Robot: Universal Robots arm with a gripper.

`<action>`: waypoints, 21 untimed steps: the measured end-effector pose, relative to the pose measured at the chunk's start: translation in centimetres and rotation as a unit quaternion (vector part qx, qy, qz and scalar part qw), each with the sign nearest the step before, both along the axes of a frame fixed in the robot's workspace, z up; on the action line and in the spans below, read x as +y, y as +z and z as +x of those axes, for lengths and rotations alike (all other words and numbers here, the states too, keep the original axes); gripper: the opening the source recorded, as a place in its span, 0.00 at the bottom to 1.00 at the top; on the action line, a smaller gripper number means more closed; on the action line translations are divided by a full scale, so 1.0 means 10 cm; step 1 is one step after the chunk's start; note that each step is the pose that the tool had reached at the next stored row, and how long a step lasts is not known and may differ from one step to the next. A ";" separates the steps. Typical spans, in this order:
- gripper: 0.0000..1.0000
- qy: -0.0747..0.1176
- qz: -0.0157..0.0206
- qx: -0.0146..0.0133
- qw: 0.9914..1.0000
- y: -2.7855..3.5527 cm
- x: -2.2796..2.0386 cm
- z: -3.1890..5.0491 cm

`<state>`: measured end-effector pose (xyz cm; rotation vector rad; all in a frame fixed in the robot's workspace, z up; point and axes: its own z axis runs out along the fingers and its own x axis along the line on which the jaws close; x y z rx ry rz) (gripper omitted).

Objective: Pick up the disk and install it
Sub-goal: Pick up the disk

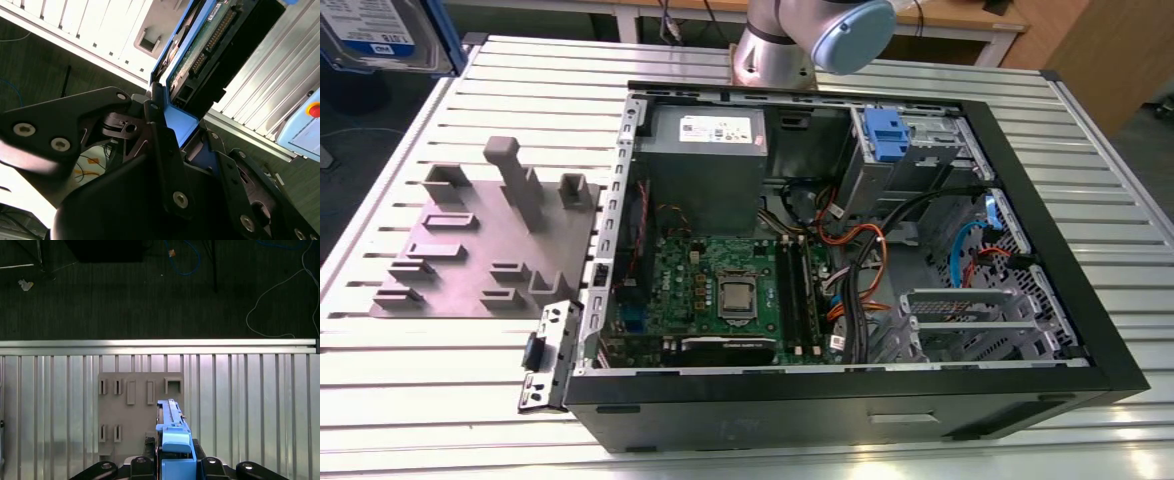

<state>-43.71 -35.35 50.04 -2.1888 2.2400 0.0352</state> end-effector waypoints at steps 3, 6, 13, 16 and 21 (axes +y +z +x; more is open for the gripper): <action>0.36 0.000 0.000 0.000 1.000 0.000 0.000 0.008; 0.36 0.000 0.000 0.000 1.000 0.000 0.000 0.017; 0.36 0.000 0.000 0.000 1.000 0.000 0.000 0.037; 0.36 0.000 0.000 0.000 1.000 0.000 0.000 0.047; 0.36 0.000 0.000 0.000 1.000 0.000 0.000 0.065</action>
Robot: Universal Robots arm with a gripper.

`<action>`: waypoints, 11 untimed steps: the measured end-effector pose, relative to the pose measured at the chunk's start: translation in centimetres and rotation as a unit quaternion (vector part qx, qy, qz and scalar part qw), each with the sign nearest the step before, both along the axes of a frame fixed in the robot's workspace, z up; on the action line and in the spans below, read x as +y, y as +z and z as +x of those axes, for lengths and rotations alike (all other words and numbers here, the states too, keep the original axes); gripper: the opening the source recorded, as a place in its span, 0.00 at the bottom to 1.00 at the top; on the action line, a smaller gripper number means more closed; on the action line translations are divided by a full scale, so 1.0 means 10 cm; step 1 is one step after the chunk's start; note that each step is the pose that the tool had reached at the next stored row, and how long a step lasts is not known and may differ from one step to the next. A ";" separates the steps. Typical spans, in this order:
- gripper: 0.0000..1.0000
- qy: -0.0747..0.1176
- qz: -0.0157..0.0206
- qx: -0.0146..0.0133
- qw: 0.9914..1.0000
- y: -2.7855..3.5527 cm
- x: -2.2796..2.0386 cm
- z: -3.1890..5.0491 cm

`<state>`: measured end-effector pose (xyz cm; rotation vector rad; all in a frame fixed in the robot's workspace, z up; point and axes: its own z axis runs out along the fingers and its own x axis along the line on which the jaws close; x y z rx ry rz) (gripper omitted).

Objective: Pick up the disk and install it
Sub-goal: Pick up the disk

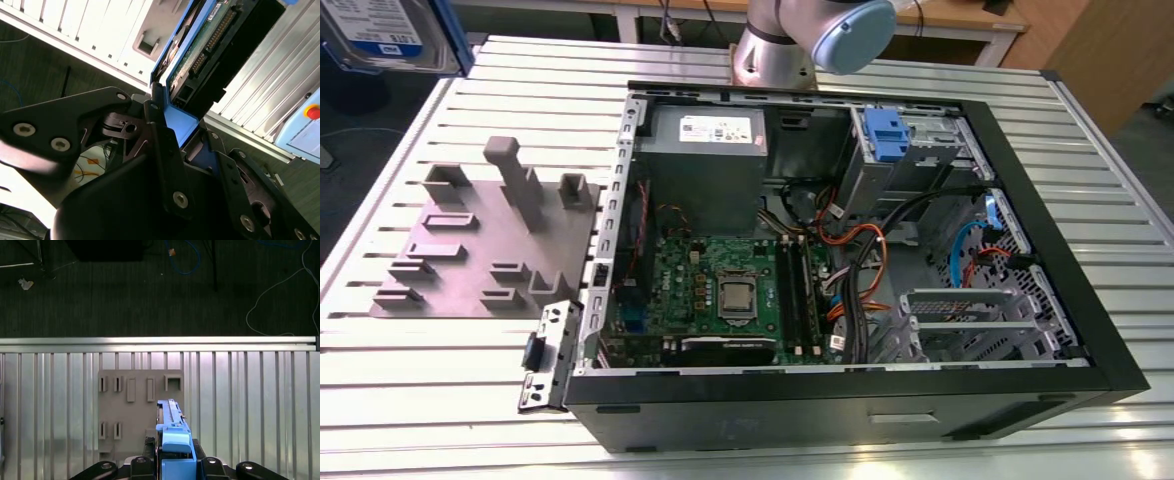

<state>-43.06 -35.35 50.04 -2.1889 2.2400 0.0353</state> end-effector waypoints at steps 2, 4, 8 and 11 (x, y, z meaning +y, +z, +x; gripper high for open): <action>0.36 0.000 0.000 0.000 1.000 0.000 0.000 0.008; 0.36 0.000 0.000 0.000 1.000 0.000 0.000 0.017; 0.36 0.000 0.000 0.000 1.000 0.000 0.000 0.032; 0.36 0.000 0.000 0.000 1.000 0.000 0.000 0.044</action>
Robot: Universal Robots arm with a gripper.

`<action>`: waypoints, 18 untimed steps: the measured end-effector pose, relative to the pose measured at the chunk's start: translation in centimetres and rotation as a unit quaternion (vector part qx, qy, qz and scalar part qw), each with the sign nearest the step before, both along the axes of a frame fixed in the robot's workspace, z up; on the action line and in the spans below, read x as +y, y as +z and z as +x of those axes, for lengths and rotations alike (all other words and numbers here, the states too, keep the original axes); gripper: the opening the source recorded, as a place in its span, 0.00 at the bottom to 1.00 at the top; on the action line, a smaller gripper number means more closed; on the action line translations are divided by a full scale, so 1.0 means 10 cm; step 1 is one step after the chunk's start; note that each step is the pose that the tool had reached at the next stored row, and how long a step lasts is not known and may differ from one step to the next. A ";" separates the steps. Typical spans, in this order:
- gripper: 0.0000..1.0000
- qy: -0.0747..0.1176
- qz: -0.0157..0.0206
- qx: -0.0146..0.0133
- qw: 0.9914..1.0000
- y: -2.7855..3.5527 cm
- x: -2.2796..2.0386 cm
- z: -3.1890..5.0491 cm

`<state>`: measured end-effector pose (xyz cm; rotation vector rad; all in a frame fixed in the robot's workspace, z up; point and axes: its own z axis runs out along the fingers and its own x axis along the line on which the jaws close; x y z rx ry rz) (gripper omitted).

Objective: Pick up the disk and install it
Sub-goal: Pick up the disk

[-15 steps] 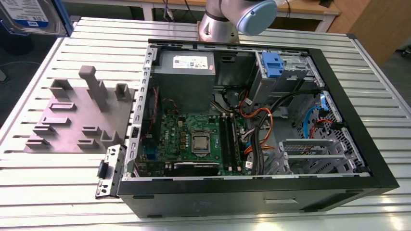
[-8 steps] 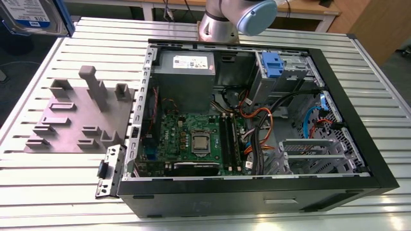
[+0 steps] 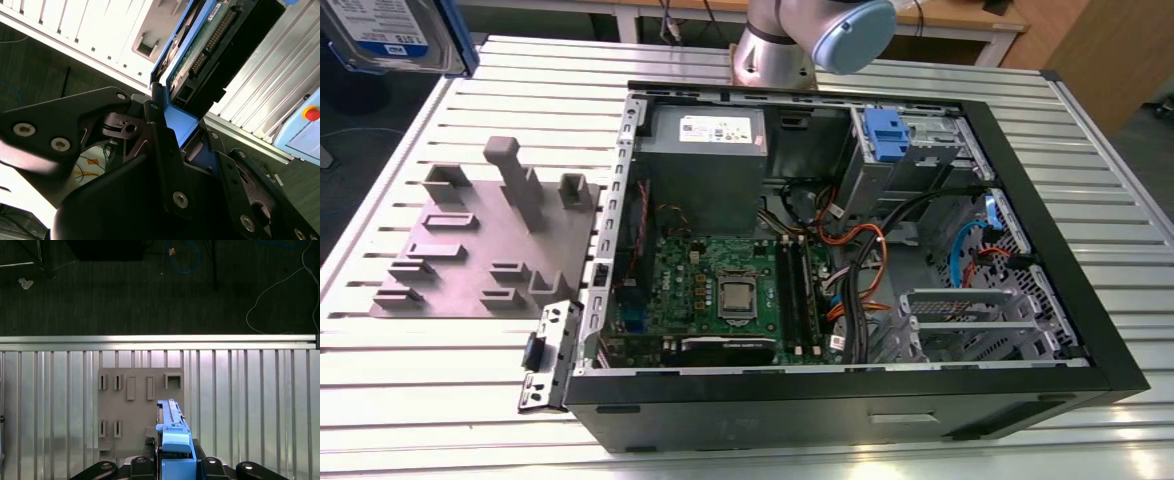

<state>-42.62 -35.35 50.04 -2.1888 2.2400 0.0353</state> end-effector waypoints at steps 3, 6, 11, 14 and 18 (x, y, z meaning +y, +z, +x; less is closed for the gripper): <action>0.36 0.000 0.000 0.000 1.000 0.000 0.000 0.010; 0.36 0.000 0.000 0.000 1.000 0.000 0.000 0.021; 0.36 0.000 0.000 0.000 1.000 0.000 0.000 0.038; 0.36 0.000 0.000 0.000 1.000 0.000 0.000 0.049; 0.36 0.000 0.000 0.000 1.000 0.000 0.000 0.061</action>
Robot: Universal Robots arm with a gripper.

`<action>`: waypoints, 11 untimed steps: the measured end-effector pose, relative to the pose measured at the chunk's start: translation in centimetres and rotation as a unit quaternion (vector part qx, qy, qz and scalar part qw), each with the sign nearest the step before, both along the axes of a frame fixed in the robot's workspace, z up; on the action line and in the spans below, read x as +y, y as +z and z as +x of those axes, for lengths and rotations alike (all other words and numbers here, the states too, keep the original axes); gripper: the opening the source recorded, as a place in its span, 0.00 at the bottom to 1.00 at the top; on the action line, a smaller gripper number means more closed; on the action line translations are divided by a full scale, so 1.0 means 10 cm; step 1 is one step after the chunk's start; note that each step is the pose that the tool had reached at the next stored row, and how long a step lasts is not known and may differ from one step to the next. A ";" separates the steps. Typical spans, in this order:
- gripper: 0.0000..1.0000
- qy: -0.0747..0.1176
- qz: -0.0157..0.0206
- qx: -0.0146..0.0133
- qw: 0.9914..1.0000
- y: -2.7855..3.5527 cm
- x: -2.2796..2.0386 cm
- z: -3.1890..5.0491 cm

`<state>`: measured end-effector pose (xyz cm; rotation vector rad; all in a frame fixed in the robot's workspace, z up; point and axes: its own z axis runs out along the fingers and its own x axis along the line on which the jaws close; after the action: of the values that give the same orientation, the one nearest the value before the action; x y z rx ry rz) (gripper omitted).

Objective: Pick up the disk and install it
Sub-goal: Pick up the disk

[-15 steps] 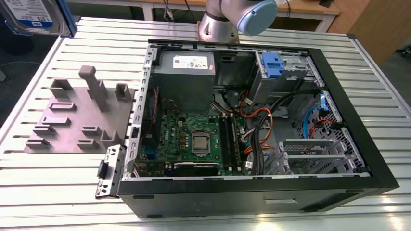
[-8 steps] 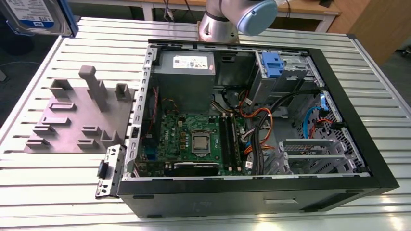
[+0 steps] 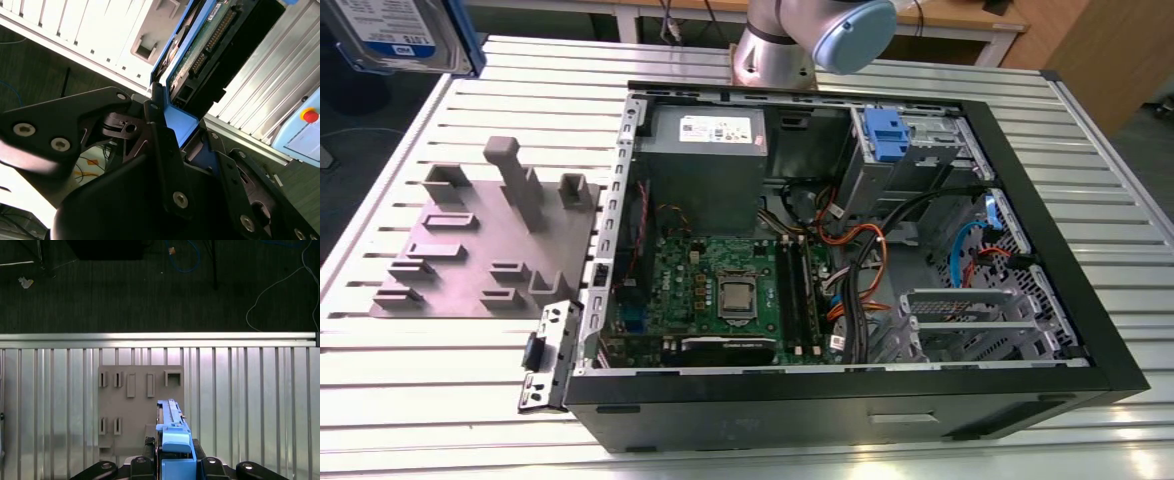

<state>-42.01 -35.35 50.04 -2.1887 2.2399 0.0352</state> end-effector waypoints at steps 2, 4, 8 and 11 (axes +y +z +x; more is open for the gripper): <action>0.36 0.000 0.000 0.000 1.000 0.001 0.000 0.007; 0.36 0.000 0.000 0.000 1.000 0.000 0.000 0.013; 0.36 0.000 0.000 0.000 1.000 0.001 0.000 0.026; 0.36 0.000 0.000 0.000 1.000 0.000 0.000 0.037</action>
<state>-41.64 -35.35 50.04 -2.1888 2.2399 0.0352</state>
